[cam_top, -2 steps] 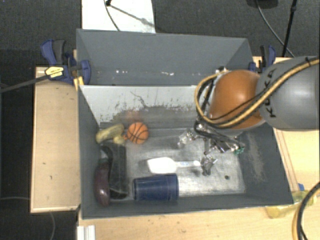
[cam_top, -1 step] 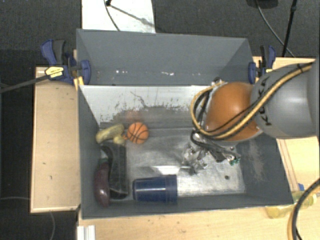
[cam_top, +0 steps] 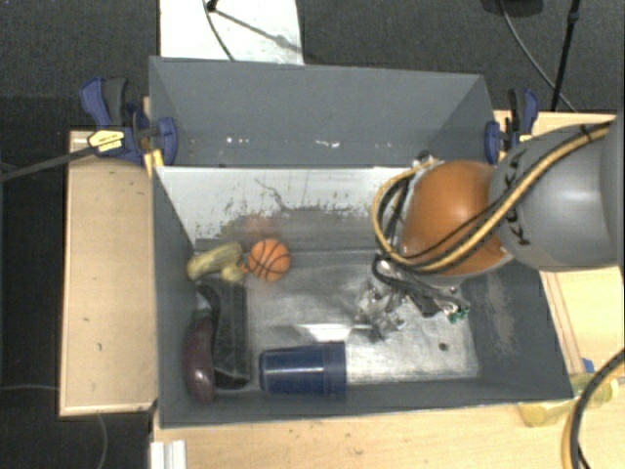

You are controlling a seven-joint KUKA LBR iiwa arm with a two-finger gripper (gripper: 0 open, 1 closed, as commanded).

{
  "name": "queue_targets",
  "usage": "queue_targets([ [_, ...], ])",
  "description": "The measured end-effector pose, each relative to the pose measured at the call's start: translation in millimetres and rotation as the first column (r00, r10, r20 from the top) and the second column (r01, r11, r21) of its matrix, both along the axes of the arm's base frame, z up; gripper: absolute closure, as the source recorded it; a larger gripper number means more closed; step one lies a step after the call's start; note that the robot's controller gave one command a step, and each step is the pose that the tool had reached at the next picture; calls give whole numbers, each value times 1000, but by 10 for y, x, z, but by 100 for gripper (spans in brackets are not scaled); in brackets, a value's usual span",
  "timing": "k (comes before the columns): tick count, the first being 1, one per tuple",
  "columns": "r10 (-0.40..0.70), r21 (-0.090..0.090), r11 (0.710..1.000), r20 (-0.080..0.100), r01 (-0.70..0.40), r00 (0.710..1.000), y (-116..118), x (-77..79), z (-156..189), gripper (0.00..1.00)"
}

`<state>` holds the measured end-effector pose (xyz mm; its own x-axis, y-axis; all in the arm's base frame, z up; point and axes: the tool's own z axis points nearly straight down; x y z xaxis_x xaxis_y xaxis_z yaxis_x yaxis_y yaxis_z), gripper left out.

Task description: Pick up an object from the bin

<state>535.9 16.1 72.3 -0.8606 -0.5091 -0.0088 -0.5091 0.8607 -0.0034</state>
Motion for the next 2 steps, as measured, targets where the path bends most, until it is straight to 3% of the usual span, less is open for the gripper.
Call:
queue_targets([
  [1,279,-2,960,1,-279,960,338,-120,1484,100],
  [2,279,-2,960,-1,-279,960,335,-121,1471,100],
])
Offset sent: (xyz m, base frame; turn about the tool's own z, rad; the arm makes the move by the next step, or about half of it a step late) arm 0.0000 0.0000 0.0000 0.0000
